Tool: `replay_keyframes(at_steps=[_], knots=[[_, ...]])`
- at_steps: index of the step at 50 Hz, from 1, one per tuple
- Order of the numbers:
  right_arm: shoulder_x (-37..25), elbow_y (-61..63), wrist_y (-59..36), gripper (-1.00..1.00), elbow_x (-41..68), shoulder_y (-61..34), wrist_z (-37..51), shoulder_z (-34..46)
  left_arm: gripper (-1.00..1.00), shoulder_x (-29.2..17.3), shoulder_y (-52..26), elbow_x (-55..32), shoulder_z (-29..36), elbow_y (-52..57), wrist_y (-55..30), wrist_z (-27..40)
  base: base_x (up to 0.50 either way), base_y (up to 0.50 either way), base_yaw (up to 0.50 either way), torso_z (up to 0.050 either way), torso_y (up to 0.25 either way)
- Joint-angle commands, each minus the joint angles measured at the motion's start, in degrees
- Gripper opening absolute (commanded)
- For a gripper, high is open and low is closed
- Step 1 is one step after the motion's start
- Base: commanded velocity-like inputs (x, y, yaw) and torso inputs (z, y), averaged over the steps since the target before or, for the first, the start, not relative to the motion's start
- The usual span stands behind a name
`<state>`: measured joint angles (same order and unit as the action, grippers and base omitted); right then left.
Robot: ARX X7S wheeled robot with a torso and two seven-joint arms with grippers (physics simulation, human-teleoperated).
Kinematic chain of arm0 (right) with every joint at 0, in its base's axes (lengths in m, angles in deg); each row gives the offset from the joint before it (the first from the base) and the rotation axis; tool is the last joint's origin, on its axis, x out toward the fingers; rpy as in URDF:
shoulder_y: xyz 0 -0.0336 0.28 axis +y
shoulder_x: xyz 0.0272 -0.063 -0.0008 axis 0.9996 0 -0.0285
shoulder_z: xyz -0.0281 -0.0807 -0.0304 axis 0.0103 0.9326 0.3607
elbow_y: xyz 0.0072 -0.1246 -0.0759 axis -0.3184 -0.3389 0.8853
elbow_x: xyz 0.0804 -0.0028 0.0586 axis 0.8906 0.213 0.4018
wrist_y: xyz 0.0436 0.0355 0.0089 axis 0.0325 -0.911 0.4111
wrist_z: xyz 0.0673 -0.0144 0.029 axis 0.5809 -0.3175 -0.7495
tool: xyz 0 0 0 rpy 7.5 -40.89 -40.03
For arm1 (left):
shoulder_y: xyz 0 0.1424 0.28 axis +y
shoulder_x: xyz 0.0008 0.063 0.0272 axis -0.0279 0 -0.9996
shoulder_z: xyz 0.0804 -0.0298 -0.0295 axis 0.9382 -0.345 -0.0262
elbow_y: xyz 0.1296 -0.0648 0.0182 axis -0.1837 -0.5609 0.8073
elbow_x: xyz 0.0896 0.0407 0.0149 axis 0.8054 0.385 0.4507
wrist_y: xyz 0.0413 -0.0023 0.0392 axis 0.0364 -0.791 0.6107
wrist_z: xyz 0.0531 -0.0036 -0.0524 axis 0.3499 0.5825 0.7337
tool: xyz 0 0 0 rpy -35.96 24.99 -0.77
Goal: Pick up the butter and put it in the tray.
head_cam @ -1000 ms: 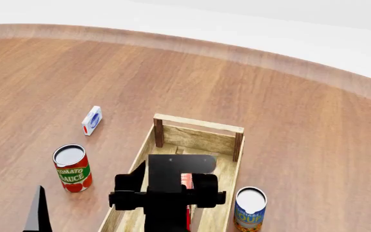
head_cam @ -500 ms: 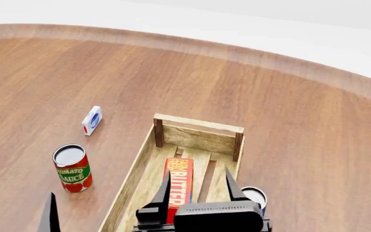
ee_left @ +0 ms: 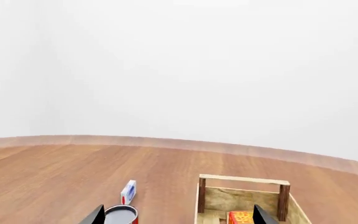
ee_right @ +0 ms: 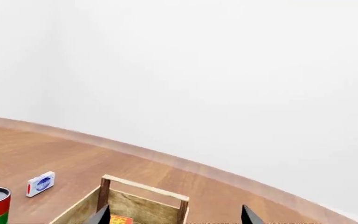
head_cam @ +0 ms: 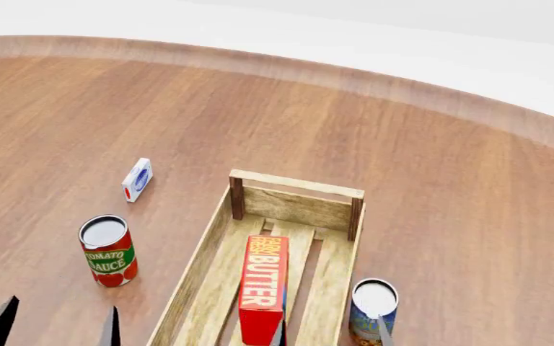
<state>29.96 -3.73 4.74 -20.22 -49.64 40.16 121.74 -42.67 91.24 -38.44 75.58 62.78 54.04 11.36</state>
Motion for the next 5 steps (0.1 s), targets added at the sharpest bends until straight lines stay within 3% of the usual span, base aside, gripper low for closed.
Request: replay_keyframes(at_steps=[1, 5], knots=[[-1.67, 3.04, -3.41, 1.0, -4.67, 3.64, 1.33, -2.92, 1.0, 1.73, -1.13, 2.24, 1.53, -5.06, 1.51, -1.66, 0.0, 0.0, 0.0, 0.0, 0.0], [-1.67, 3.58, -5.02, 1.0, -5.06, 4.26, 1.1, -3.79, 1.0, 1.84, -1.1, 2.22, 1.68, -5.91, 2.02, -1.85, 0.0, 0.0, 0.0, 0.0, 0.0]])
